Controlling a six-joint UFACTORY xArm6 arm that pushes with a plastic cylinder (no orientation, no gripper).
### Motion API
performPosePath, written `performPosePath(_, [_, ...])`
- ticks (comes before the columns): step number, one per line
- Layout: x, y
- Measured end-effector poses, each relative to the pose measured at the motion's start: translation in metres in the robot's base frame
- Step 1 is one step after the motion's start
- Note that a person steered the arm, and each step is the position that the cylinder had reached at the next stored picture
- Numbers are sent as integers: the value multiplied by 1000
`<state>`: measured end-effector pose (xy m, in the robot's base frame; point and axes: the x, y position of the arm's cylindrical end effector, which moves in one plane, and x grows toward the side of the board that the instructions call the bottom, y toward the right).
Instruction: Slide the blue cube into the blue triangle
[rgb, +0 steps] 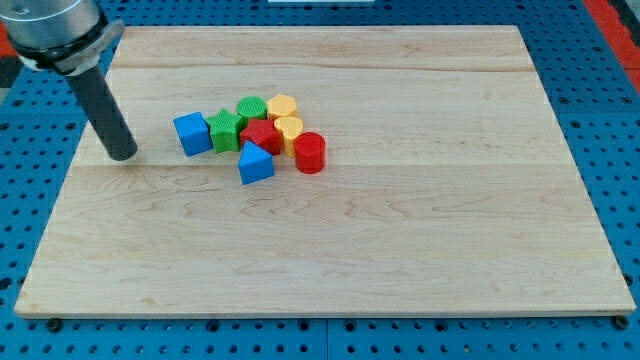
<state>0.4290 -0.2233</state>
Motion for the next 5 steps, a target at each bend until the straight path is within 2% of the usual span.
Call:
performPosePath(1, [-61,33])
performPosePath(2, [-77,57])
performPosePath(5, [-76,49])
